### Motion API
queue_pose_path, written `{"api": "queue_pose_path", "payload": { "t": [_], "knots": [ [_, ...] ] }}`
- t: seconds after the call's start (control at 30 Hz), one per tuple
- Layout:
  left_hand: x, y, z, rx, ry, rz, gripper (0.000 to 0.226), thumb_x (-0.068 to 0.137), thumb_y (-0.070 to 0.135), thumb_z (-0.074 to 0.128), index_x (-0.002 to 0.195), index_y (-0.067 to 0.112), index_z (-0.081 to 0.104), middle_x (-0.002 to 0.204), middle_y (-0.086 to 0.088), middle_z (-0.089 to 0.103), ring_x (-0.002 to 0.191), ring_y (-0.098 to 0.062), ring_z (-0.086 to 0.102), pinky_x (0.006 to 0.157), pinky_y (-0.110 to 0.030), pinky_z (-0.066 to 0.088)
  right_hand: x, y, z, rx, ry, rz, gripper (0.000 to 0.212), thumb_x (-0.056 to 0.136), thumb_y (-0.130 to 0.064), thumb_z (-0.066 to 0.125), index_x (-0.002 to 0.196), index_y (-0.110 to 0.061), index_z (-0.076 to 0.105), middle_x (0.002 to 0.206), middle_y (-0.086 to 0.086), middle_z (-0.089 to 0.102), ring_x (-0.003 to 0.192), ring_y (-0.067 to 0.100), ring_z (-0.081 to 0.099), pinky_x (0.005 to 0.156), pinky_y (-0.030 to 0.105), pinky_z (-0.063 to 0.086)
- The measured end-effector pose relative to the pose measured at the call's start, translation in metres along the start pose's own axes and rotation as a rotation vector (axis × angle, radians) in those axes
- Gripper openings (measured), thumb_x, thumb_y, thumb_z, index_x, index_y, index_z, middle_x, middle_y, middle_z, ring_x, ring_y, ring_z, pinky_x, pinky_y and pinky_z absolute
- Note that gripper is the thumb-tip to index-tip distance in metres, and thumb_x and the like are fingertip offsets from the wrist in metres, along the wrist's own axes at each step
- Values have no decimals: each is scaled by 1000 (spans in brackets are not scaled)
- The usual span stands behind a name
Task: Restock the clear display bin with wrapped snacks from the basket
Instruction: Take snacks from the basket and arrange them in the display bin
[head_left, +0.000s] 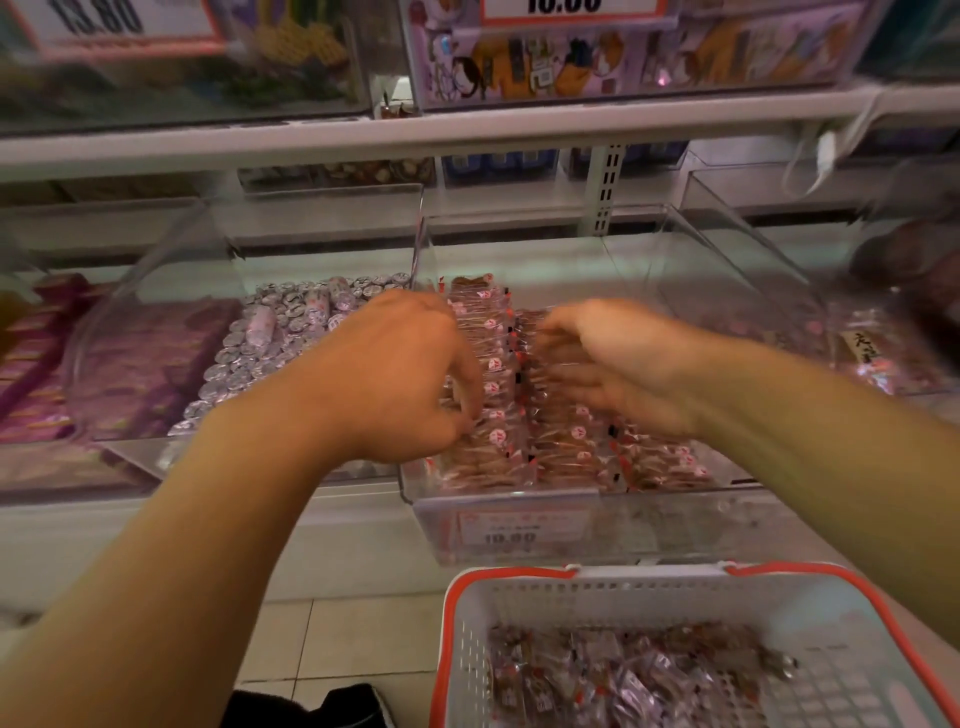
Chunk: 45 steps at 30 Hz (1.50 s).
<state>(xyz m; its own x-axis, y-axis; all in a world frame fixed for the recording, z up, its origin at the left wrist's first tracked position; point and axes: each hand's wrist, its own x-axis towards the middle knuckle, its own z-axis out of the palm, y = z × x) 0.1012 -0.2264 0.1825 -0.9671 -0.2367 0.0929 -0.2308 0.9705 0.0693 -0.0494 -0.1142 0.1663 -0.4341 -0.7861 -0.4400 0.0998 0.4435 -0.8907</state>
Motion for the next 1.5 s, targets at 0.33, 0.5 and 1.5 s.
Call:
{"api": "queue_pose_path", "payload": {
  "t": [0.33,0.5,1.5],
  "knots": [
    [3,5,-3,-10,-73,-103,21,71,34,81,67,48,66,98,12,61,108,-14,49,105,-39,35,29,-12,33,215,-147,-87,53,103,-31,30,149,-3,33,144,12,48,125,30,54,83,19,35],
    [-7,17,-1,-53,73,-125,10,83,30,73,81,39,69,90,15,63,90,-7,57,96,-42,49,-7,1,9,-182,72,-310,39,106,-23,36,141,-15,49,148,3,49,129,11,46,100,22,31],
    [-87,151,443,-532,-422,-1194,85,91,27,66,152,4,12,158,-19,19,142,-40,29,112,-43,31,24,482,-17,-846,232,394,123,75,-48,82,156,-21,-6,162,9,12,147,44,7,113,54,34]
  ]
}}
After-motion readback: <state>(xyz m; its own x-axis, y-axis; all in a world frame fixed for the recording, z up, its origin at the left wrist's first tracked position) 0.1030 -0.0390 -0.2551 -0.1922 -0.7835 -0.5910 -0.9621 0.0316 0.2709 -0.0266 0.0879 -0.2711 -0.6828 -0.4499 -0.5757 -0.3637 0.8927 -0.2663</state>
